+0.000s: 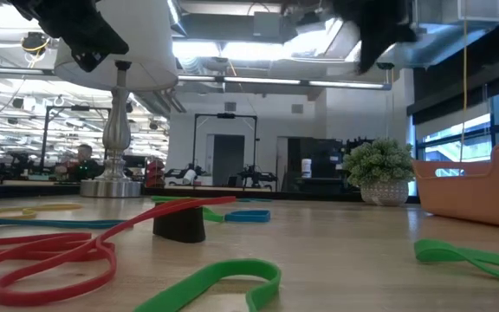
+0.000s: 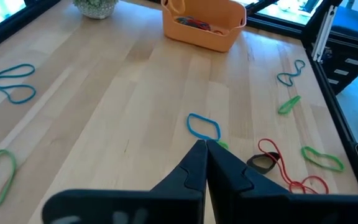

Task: Pick and place rubber bands into bin
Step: Put the yellow rubber band into the orange bin

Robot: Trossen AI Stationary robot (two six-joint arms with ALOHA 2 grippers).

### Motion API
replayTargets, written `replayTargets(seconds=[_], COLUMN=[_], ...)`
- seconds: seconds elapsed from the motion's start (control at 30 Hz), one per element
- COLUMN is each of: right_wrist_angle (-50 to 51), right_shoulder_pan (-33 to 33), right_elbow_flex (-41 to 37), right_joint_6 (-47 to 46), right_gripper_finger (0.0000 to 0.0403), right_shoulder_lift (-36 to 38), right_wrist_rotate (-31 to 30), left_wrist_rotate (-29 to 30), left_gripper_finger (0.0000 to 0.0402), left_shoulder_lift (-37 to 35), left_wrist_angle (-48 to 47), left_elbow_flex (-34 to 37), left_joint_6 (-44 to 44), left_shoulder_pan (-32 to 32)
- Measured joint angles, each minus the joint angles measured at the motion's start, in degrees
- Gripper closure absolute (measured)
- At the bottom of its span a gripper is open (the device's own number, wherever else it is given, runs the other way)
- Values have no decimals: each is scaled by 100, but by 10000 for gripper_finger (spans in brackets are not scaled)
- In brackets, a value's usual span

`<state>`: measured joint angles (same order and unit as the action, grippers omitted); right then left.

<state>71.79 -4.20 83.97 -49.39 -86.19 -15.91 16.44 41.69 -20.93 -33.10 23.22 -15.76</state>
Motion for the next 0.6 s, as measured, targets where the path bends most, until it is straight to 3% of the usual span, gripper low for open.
replayTargets(seconds=[0.23,0.43,0.6], right_wrist_angle=[1841,1778,1534], right_shoulder_pan=[-774,-1479,-1823], right_elbow_flex=[1,-563,-1649], right_joint_6=[-1645,-2544,-3226], right_gripper_finger=[402,403,403], right_shoulder_lift=[735,937,924], right_wrist_rotate=[-16,226,776], left_wrist_rotate=[0,0,-2], left_gripper_finger=[399,398,400], left_shoulder_lift=[9,11,11], left_wrist_angle=[-2,0,17], left_elbow_flex=[0,0,0], left_joint_6=[0,0,2], left_shoulder_pan=[0,-1,-1])
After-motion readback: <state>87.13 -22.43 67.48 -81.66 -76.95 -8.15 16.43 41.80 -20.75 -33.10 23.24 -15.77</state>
